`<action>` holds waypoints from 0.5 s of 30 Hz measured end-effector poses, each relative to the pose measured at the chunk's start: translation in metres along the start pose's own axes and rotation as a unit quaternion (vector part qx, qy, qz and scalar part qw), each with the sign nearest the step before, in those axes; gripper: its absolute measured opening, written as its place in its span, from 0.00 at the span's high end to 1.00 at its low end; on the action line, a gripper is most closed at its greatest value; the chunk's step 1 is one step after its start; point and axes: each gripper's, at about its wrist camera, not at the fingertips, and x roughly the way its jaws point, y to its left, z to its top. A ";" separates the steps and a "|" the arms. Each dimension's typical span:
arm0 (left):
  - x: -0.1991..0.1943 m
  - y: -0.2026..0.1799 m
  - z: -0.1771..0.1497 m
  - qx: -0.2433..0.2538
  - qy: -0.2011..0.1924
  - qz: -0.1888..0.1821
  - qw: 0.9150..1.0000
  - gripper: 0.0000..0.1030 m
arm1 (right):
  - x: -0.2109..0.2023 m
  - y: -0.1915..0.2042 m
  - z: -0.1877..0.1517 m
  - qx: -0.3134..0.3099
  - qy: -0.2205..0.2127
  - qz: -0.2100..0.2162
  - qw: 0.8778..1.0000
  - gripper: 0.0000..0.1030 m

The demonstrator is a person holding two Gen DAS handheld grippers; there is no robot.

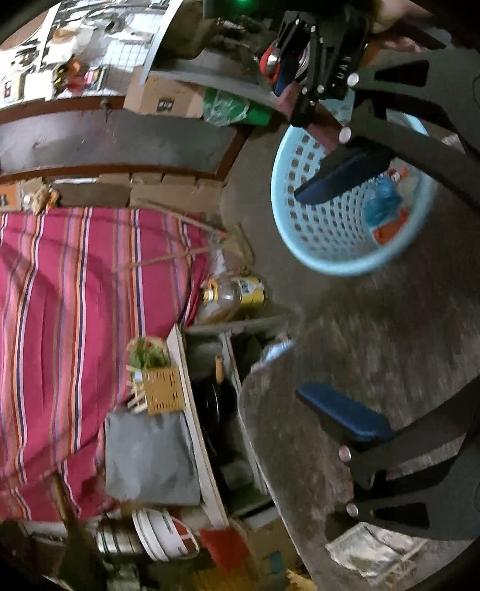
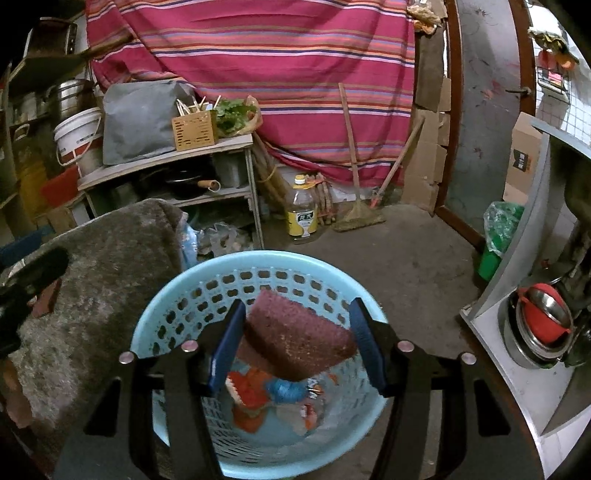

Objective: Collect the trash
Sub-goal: 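Carry bottle and pad over the basket and open both tools to drop them, then return to the table and grasp the red bottle cap with the left tool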

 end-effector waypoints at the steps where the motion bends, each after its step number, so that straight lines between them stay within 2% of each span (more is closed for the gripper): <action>1: -0.003 0.007 -0.002 -0.004 0.002 0.002 1.000 0.07 | 0.000 0.005 0.001 -0.001 -0.004 -0.007 1.000 0.26; 3: -0.013 0.026 -0.008 -0.011 0.006 0.016 1.000 0.06 | -0.003 0.014 0.002 -0.006 -0.015 -0.020 1.000 0.15; 5: -0.022 0.042 -0.013 -0.016 0.009 0.034 0.999 0.05 | -0.004 0.024 0.002 -0.010 -0.016 -0.024 1.000 0.15; 7: -0.034 0.063 -0.020 -0.023 0.010 0.045 0.999 0.05 | -0.005 0.036 -0.001 -0.007 -0.021 -0.024 0.999 0.08; 10: -0.052 0.101 -0.034 -0.040 0.014 0.068 0.997 0.05 | -0.004 0.060 -0.004 -0.003 -0.024 -0.014 1.000 0.08; 15: -0.078 0.174 -0.063 -0.060 0.025 0.145 0.987 0.05 | 0.001 0.116 -0.010 -0.008 -0.022 0.032 0.999 0.07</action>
